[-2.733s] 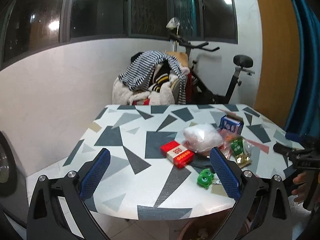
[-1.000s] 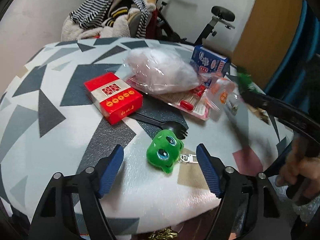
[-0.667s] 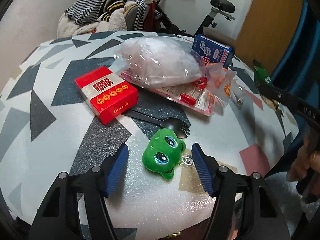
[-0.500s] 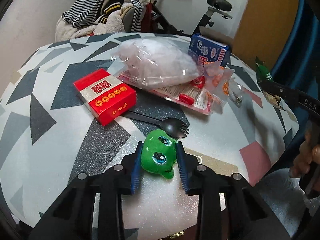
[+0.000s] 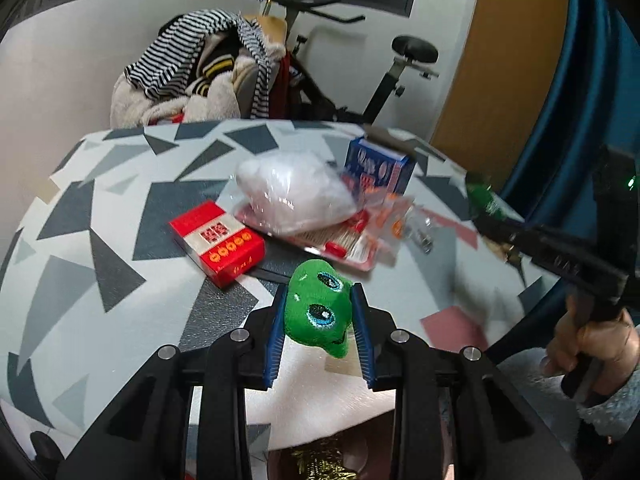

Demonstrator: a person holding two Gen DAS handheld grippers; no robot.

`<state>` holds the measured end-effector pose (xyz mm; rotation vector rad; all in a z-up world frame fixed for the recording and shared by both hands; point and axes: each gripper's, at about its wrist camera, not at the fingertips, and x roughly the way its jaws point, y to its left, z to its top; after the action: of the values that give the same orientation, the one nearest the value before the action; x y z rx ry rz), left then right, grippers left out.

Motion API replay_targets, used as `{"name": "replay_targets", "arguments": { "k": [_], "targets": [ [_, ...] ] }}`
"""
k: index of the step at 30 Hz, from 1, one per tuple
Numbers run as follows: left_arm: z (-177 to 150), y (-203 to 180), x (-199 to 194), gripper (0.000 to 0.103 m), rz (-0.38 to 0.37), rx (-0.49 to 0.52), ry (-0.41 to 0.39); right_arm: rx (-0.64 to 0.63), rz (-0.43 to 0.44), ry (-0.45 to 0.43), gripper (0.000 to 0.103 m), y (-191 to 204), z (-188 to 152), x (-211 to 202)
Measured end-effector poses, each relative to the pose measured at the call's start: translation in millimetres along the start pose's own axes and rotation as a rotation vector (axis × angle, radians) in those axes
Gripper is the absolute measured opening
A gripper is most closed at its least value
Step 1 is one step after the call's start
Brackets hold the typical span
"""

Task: Collect trash

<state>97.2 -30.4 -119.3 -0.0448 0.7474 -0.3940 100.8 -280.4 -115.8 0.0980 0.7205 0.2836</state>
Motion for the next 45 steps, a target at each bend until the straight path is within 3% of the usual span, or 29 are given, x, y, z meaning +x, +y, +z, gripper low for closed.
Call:
{"name": "replay_targets", "arguments": {
  "k": [14, 21, 29, 37, 45],
  "targets": [
    [-19.7, -17.2, -70.7, 0.030, -0.007, 0.009, -0.063, -0.119, 0.045, 0.009, 0.029, 41.1, -27.2, -32.9],
    [-38.2, -18.9, -88.0, 0.030, -0.007, -0.006, -0.065, -0.165, 0.045, 0.038, 0.029, 52.2, -49.5, -39.4],
    [-56.6, -26.6, -102.8, 0.030, -0.004, 0.000, -0.066, -0.171, 0.107, 0.073, 0.029, 57.5, -81.9, -39.1],
    [-75.5, -31.7, -98.9, 0.030, 0.001, 0.004, -0.041, -0.139, 0.196, 0.214, 0.029, 64.4, -129.3, -17.0],
    [-82.8, -36.6, -90.0, 0.030, -0.008, 0.004, -0.023, -0.194, 0.198, 0.372, 0.029, 76.9, -155.8, 17.8]
  ]
}}
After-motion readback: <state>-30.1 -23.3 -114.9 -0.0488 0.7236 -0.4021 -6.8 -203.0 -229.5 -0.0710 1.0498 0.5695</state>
